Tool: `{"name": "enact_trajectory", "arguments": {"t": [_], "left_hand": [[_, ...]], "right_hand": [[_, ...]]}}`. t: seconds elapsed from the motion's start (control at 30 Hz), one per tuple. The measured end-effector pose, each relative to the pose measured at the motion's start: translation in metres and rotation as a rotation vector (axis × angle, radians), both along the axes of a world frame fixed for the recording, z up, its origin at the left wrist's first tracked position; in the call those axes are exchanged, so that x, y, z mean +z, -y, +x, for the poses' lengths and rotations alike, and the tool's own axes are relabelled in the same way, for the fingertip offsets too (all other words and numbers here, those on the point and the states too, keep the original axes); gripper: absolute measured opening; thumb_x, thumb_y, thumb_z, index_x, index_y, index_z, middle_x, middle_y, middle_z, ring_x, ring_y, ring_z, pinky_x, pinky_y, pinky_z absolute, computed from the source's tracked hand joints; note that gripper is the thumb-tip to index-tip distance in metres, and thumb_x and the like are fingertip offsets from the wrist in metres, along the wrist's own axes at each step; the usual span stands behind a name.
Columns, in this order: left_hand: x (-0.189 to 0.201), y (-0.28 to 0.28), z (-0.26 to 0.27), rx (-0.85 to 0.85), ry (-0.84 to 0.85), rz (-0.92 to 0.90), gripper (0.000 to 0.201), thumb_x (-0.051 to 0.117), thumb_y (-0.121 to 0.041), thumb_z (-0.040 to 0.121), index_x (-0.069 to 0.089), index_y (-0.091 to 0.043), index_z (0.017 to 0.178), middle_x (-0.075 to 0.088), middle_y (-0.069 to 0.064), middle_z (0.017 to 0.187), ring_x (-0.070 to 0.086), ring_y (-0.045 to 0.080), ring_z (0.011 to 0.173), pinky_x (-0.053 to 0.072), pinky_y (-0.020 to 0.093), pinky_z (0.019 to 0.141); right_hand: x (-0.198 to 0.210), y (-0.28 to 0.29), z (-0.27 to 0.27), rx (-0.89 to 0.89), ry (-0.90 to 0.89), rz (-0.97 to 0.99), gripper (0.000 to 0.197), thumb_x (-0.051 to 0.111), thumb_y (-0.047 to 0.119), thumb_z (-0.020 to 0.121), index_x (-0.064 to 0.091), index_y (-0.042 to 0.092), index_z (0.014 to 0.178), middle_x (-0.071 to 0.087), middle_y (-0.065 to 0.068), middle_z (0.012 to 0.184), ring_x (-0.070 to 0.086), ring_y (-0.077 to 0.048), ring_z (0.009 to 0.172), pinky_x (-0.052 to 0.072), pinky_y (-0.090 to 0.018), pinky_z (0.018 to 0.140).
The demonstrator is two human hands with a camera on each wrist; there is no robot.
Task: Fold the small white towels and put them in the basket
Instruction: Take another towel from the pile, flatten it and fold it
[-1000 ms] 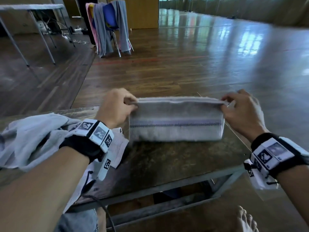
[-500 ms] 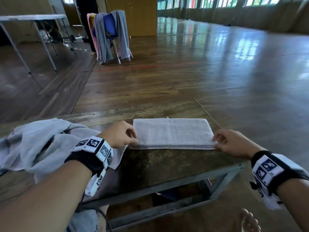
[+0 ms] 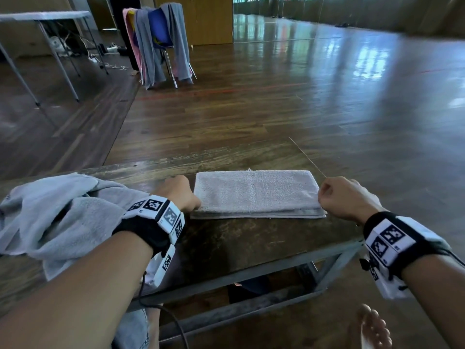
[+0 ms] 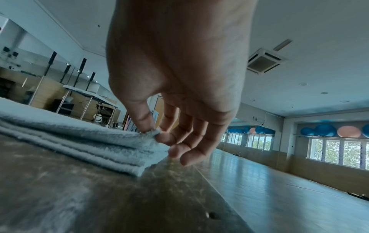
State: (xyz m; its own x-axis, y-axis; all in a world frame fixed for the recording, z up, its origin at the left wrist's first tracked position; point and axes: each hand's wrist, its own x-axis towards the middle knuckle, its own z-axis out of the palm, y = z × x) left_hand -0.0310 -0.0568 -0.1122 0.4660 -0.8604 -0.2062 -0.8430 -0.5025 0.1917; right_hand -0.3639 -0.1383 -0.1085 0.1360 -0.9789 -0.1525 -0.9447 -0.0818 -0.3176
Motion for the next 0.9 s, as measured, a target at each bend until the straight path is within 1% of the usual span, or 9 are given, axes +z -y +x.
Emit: {"name": "enact_trajectory", "arguments": {"t": [0.13, 0.23, 0.37, 0.43, 0.57, 0.63, 0.7, 0.8, 0.9], "left_hand": [[-0.001, -0.002, 0.003, -0.025, 0.040, -0.050, 0.037, 0.073, -0.020, 0.073, 0.043, -0.014, 0.054, 0.041, -0.003, 0.049, 0.041, 0.016, 0.045, 0.031, 0.025, 0.046], [-0.010, -0.006, -0.005, -0.231, 0.090, -0.164, 0.014, 0.069, -0.027, 0.081, 0.058, -0.020, 0.087, 0.057, -0.003, 0.090, 0.057, 0.016, 0.079, 0.049, 0.033, 0.068], [-0.018, 0.001, -0.022, -0.548, -0.027, -0.178, 0.022, 0.060, -0.035, 0.090, 0.059, -0.029, 0.111, 0.050, -0.006, 0.130, 0.047, 0.018, 0.121, 0.045, 0.041, 0.100], [-0.024, 0.003, -0.029, -0.609, 0.008, -0.093, 0.026, 0.058, -0.042, 0.092, 0.058, -0.032, 0.116, 0.045, -0.011, 0.143, 0.040, 0.018, 0.130, 0.040, 0.041, 0.104], [-0.019, 0.007, -0.040, -0.570, -0.008, -0.037, 0.030, 0.055, -0.057, 0.090, 0.061, -0.029, 0.096, 0.061, -0.010, 0.107, 0.054, 0.013, 0.102, 0.048, 0.036, 0.086], [-0.010, 0.007, -0.045, -0.553, -0.061, -0.054, 0.042, 0.052, -0.064, 0.088, 0.066, -0.025, 0.079, 0.066, -0.009, 0.083, 0.062, 0.011, 0.080, 0.053, 0.037, 0.075], [-0.006, 0.004, -0.052, -0.565, -0.054, -0.124, 0.043, 0.050, -0.063, 0.089, 0.065, -0.025, 0.077, 0.062, -0.010, 0.079, 0.062, 0.011, 0.077, 0.055, 0.036, 0.071], [-0.010, 0.000, -0.058, -0.616, 0.029, -0.228, 0.035, 0.047, -0.060, 0.093, 0.058, -0.029, 0.107, 0.050, -0.008, 0.107, 0.050, 0.014, 0.108, 0.052, 0.040, 0.084], [-0.023, -0.003, -0.066, -0.650, 0.001, -0.105, 0.068, 0.038, -0.071, 0.091, 0.036, -0.028, 0.144, 0.025, -0.001, 0.154, 0.025, 0.023, 0.141, 0.033, 0.051, 0.112]], "right_hand": [[-0.010, -0.005, 0.000, -0.029, -0.007, -0.022, 0.014, 0.051, 0.027, 0.075, 0.064, 0.024, 0.077, 0.065, 0.004, 0.093, 0.061, -0.019, 0.081, 0.047, -0.035, 0.071], [-0.022, -0.009, 0.007, 0.030, -0.020, -0.256, 0.012, 0.053, 0.030, 0.086, 0.062, 0.025, 0.092, 0.058, 0.002, 0.107, 0.054, -0.022, 0.104, 0.045, -0.038, 0.074], [-0.026, -0.013, 0.020, 0.346, 0.030, -0.259, 0.025, 0.051, 0.039, 0.097, 0.060, 0.031, 0.119, 0.056, 0.006, 0.129, 0.048, -0.015, 0.121, 0.046, -0.039, 0.094], [-0.032, -0.019, 0.028, 0.406, -0.034, -0.197, 0.025, 0.045, 0.046, 0.100, 0.059, 0.034, 0.117, 0.055, 0.010, 0.126, 0.048, -0.013, 0.119, 0.043, -0.037, 0.097], [-0.031, -0.021, 0.039, 0.266, -0.050, -0.178, 0.035, 0.041, 0.046, 0.098, 0.065, 0.026, 0.083, 0.059, 0.009, 0.097, 0.055, -0.013, 0.089, 0.039, -0.034, 0.080], [-0.029, -0.021, 0.041, 0.224, -0.098, -0.198, 0.044, 0.045, 0.042, 0.094, 0.058, 0.016, 0.062, 0.060, 0.008, 0.073, 0.052, -0.009, 0.064, 0.034, -0.031, 0.071], [-0.030, -0.026, 0.041, 0.226, -0.138, -0.308, 0.047, 0.049, 0.039, 0.091, 0.048, 0.013, 0.052, 0.054, 0.007, 0.061, 0.046, -0.008, 0.056, 0.036, -0.031, 0.070], [-0.035, -0.035, 0.049, 0.289, -0.044, -0.452, 0.031, 0.048, 0.045, 0.092, 0.061, 0.024, 0.073, 0.056, 0.011, 0.085, 0.053, -0.013, 0.083, 0.045, -0.035, 0.081], [-0.048, -0.040, 0.060, 0.411, 0.158, -0.317, 0.032, 0.049, 0.053, 0.093, 0.056, 0.033, 0.117, 0.051, 0.010, 0.123, 0.047, -0.015, 0.115, 0.046, -0.038, 0.093]]}}
